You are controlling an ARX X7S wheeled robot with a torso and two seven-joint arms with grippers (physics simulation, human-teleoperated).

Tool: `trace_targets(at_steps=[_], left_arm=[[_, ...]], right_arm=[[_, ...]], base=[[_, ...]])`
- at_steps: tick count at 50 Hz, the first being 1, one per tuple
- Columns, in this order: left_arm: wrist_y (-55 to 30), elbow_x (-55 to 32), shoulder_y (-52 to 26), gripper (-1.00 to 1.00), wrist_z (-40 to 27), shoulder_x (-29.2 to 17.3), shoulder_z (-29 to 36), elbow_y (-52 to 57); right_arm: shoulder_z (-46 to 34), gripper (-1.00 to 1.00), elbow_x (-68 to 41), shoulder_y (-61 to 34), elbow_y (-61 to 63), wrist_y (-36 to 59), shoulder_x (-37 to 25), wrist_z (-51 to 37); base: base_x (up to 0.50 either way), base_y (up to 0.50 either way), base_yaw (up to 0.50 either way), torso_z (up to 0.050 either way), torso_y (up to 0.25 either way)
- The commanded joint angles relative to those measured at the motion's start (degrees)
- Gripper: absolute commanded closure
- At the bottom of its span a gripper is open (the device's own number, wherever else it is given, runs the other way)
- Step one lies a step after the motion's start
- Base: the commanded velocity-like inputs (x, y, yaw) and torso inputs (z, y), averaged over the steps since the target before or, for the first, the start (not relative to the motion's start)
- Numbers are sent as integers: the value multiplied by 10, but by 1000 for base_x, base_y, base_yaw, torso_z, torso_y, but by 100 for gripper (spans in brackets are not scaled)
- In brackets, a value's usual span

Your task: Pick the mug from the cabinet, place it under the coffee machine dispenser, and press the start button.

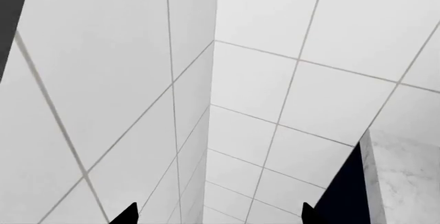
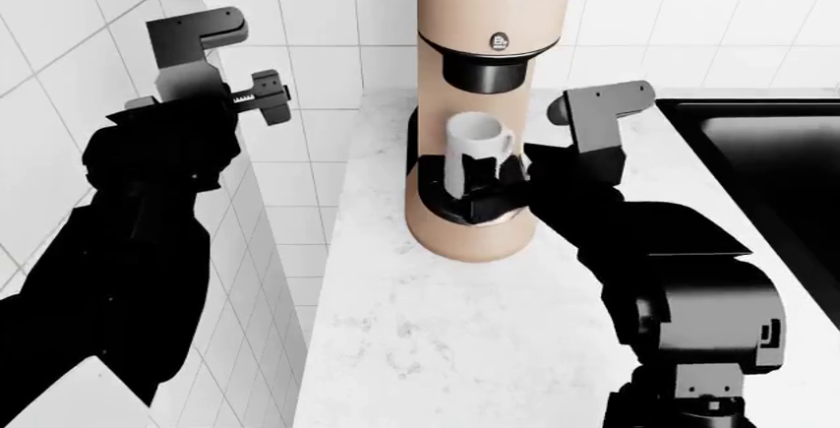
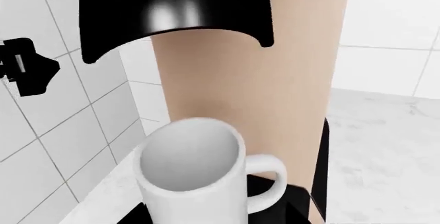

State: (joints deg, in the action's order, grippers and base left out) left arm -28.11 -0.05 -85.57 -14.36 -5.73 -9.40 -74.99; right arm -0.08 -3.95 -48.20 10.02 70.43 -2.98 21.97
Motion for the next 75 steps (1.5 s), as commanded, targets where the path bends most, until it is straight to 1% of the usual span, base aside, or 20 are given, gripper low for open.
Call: trace_targets(at_steps=[1,7,9,13,14,17,21,24,28,33,37,38,44,46,48,49,51,54,62,75], left_arm=[[-1,0,0,-100,-1,0,-1,0],[-1,1,-1,-100,-2,0,0,0],[-2,1,-2,-100,-2,0,1,0],[-2,1,-3,-100,-3,0,2,0],[-2,1,-3,-100,-4,-1,2,0],[-2,0,-3,-100,-4,-1,2,0],[-3,0,-5,-100,-5,-2,1,0],[-3,0,-4,-100,-5,-2,1,0],[-3,0,-4,-100,-6,-2,0,0],[-4,0,-6,-100,-7,-2,0,0],[-3,1,-4,-100,-8,-2,1,0],[-3,1,-4,-100,-8,-2,1,0],[-2,1,-3,-100,-8,-1,3,0],[0,1,-2,-100,-7,0,5,0],[1,1,0,-100,-7,0,7,0],[1,1,1,-100,-7,1,7,0],[2,1,2,-100,-7,1,9,0],[3,1,3,-100,-7,2,10,0],[4,1,5,-100,-7,5,14,0],[6,0,11,-100,-6,6,15,0]], right_arm=[[8,-100,-1,15,165,108,-7,-28],[19,-100,-21,6,270,195,-9,-31],[27,-100,-79,4,282,196,-21,-72],[64,-100,-372,-21,279,195,-76,-304],[71,-100,-427,-27,277,195,-85,-353],[86,-100,-544,-34,279,195,-102,-462],[105,-100,-751,-35,294,193,-126,-643],[98,-100,-906,-40,305,173,-154,-778],[59,-100,-1031,-54,326,117,-198,-889],[14,-100,-1121,-71,369,55,-233,-974],[-11,-100,-1168,-123,392,12,-257,-1023],[-14,100,-1169,-139,393,11,-262,-1026],[-12,100,-1144,-182,382,27,-263,-1008],[42,100,-996,-186,342,101,-223,-867],[55,100,-857,-178,334,115,-209,-745],[49,100,-805,-173,332,106,-210,-703],[30,100,-729,-163,323,81,-216,-644],[2,100,-662,-151,303,48,-222,-593],[-69,100,-561,-147,248,-12,-224,-522],[-148,100,-480,-165,184,-68,-200,-480]], base=[[0,0,0,0,0],[0,0,0,0,0],[0,0,0,0,0],[0,0,0,0,0],[0,0,0,0,0],[0,0,0,0,0],[0,0,0,0,0],[0,0,0,0,0],[0,0,0,0,0],[0,0,0,0,0],[0,0,0,0,0],[0,0,0,0,0],[0,0,0,0,0],[0,0,0,0,0],[0,0,0,0,0],[0,0,0,0,0],[0,0,0,0,0],[0,0,0,0,0],[0,0,0,0,0],[0,0,0,0,0]])
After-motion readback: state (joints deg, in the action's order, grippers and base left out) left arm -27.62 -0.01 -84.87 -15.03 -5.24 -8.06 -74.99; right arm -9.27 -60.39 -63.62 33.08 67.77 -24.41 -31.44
